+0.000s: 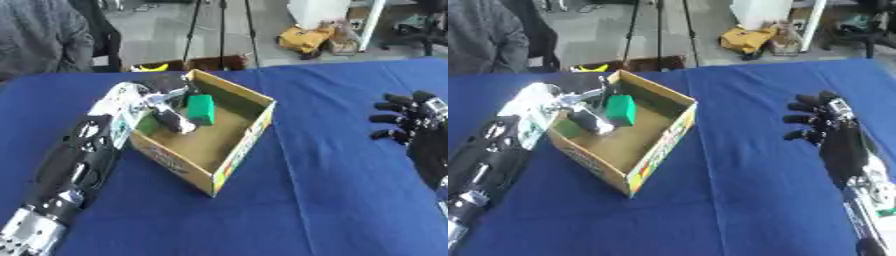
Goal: Pick up objects on the table and place them in the box.
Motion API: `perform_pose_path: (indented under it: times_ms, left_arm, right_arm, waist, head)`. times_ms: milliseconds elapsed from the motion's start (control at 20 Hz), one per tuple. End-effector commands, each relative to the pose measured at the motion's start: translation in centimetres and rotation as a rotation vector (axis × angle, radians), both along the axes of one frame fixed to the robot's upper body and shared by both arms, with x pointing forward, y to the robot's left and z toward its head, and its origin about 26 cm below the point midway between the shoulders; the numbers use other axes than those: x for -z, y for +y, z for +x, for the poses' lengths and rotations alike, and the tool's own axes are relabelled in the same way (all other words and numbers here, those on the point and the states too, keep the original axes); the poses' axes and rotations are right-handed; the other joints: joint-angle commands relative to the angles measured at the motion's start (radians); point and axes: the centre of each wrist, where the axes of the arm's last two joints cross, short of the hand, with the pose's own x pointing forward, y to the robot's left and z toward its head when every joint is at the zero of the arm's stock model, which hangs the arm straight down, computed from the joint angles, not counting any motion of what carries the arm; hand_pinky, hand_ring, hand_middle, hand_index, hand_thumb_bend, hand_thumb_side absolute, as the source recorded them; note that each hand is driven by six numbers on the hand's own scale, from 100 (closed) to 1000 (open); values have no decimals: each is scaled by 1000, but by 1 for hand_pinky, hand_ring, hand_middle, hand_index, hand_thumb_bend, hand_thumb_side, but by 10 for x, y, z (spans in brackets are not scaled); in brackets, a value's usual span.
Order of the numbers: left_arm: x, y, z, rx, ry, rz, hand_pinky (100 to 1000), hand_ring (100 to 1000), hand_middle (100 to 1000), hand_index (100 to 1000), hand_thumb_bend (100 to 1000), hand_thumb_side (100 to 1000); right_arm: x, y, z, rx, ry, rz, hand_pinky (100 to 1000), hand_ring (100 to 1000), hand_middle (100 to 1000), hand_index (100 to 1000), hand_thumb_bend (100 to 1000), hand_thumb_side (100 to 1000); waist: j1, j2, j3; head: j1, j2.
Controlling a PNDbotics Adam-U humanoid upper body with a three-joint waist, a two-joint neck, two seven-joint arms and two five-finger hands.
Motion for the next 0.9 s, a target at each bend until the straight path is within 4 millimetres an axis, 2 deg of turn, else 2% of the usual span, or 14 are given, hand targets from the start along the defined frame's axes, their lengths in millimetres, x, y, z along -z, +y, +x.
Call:
perform_pose_path:
  times_ms: [50, 100, 150, 200, 250, 400, 650, 700, 900]
  left_arm:
    - [5, -10, 1, 37, 24, 43, 524, 502, 518, 693, 437, 475]
    - [8, -11, 1, 44, 42, 52, 525, 504, 525, 705, 529, 501]
    - [10, -11, 0, 51, 55, 57, 541, 522, 553, 725, 755, 547]
    - [11, -11, 0, 57, 66, 59, 548, 531, 562, 731, 803, 558]
    - [12, -11, 0, 61, 76, 58, 572, 567, 598, 759, 979, 594]
    - [14, -7, -1, 81, 111, 64, 631, 652, 686, 814, 1000, 665]
    - [-1, 7, -8, 89, 113, 65, 707, 742, 749, 841, 1000, 745]
    - [-6, 12, -10, 83, 93, 46, 708, 745, 751, 841, 1000, 750]
    - [-32, 30, -20, 69, -39, -76, 689, 716, 731, 823, 1000, 880]
  right_arm:
    - [-9, 0, 1, -7, -29, -6, 568, 728, 737, 851, 100, 1000]
    - [-9, 0, 1, -5, -29, -5, 568, 728, 737, 850, 100, 1000]
    - [-9, 0, 1, -5, -28, -5, 568, 728, 737, 850, 100, 1000]
    - [-9, 0, 1, -5, -28, -5, 568, 728, 737, 851, 100, 1000]
    - [-9, 0, 1, -5, -28, -4, 568, 728, 737, 850, 100, 1000]
    - [-8, 0, 1, -4, -27, -4, 568, 728, 737, 850, 100, 1000]
    - [-6, -2, 0, 4, -22, -2, 568, 728, 737, 850, 100, 1000]
    - [-6, -3, 0, 6, -21, -1, 568, 727, 737, 850, 100, 1000]
    - [-4, -5, -1, 16, -17, 2, 568, 727, 737, 850, 100, 1000]
  waist:
    - [-1, -12, -1]
    - [-1, -13, 0]
    - [-1, -14, 0]
    - [-1, -14, 1]
    - [-1, -15, 2]
    - [-1, -17, 5]
    - [0, -23, 14]
    - [0, -24, 16]
    - [-4, -29, 31]
  head:
    - [1, -10]
    - [1, -10]
    - [1, -10]
    - [1, -10]
    - [0, -10]
    - [-1, -10]
    - [-6, -9]
    - [-8, -8]
    - [-18, -5]
